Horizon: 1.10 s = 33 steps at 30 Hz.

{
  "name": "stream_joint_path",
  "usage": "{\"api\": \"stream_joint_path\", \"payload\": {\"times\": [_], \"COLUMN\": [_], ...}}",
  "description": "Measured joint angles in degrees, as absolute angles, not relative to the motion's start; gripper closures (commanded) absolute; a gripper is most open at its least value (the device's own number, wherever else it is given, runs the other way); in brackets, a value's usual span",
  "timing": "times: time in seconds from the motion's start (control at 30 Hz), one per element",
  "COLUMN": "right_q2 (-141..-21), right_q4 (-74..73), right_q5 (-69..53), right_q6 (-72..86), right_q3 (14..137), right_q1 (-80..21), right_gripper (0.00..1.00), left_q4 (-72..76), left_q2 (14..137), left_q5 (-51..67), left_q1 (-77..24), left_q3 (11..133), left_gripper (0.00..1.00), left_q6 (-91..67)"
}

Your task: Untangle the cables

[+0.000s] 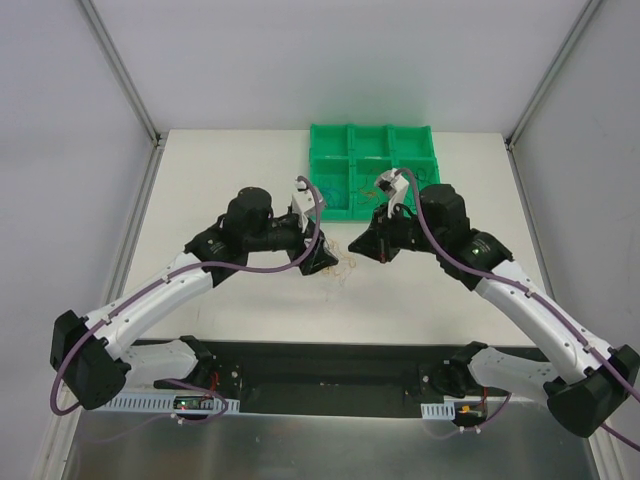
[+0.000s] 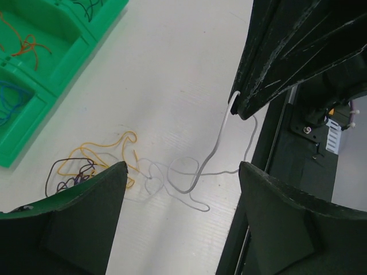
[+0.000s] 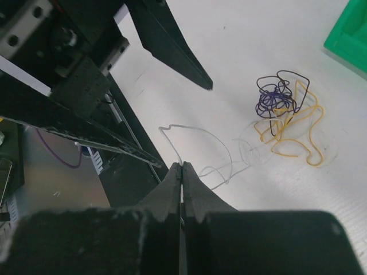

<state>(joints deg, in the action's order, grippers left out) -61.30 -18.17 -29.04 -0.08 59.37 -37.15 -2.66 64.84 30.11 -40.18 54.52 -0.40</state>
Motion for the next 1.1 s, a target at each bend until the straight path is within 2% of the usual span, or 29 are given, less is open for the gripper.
{"api": "stream_joint_path", "payload": {"times": [0.1,0.23,0.3,0.43,0.7,1.1], "right_q2": [-61.3,-61.3,-61.3,-61.4,-64.4,-69.6], "right_q4": [-16.6,-15.7,-15.6,-15.6,-13.4,-6.6], "right_q5": [-30.0,-30.1,-29.5,-25.4,-9.0,3.0], "right_q6": [1.1,1.9,2.1,2.2,4.2,6.9], "right_q3": [59.9,59.9,59.9,59.9,60.0,60.7], "right_q1": [-37.6,-39.2,-40.1,-42.0,-46.9,-47.3], "right_gripper": [0.99,0.99,0.98,0.95,0.75,0.75], "left_q4": [-3.6,-4.4,-5.1,-7.0,-13.2,-21.7], "left_q2": [66.5,67.5,67.5,67.4,64.7,63.6], "left_q5": [30.9,30.2,29.3,27.5,24.9,24.8], "left_q1": [-40.9,-40.9,-40.9,-41.3,-43.6,-44.3], "left_q3": [55.2,55.5,56.0,58.6,70.5,83.1], "left_gripper": [0.48,0.87,1.00,1.00,1.00,1.00], "left_q6": [-0.1,0.6,0.9,1.0,-2.1,-11.2]}}
